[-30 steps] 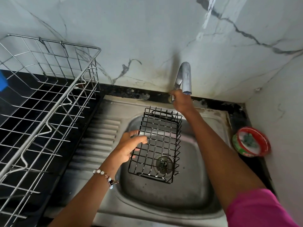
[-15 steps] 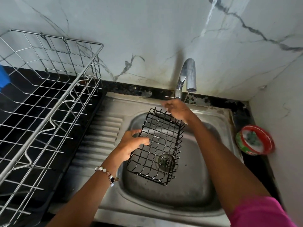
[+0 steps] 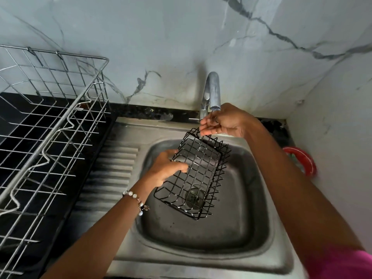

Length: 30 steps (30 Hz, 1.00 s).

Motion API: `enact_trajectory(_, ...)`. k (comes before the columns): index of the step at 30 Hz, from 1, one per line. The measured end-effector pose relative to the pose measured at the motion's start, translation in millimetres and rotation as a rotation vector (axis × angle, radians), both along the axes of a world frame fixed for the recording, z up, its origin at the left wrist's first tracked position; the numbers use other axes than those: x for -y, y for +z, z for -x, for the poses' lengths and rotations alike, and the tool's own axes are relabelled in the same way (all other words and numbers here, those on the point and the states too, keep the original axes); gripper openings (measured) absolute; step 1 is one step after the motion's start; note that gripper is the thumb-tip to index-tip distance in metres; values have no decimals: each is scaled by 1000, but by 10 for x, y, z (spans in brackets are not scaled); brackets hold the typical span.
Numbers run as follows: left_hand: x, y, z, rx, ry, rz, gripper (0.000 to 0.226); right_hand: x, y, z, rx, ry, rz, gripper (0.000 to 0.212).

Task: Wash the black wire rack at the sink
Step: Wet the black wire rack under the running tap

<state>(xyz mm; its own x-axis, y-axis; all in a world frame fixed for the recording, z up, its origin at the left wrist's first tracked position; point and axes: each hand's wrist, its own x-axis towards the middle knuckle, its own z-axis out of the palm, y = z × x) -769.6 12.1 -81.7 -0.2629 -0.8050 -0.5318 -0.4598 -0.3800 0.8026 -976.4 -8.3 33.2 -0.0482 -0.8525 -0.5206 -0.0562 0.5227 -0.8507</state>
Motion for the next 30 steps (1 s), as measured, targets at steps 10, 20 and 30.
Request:
enact_trajectory(10,76,315,130,297,-265,376,84,9,43,-4,36,14,-23,20)
enact_trajectory(20,76,338,183,626,-548,586,105,65,-72,-67,-48,-114,-3,19)
enact_trajectory(30,42,262,212,733,-652,675,106,36,-93,-44,107,-126,-39,21)
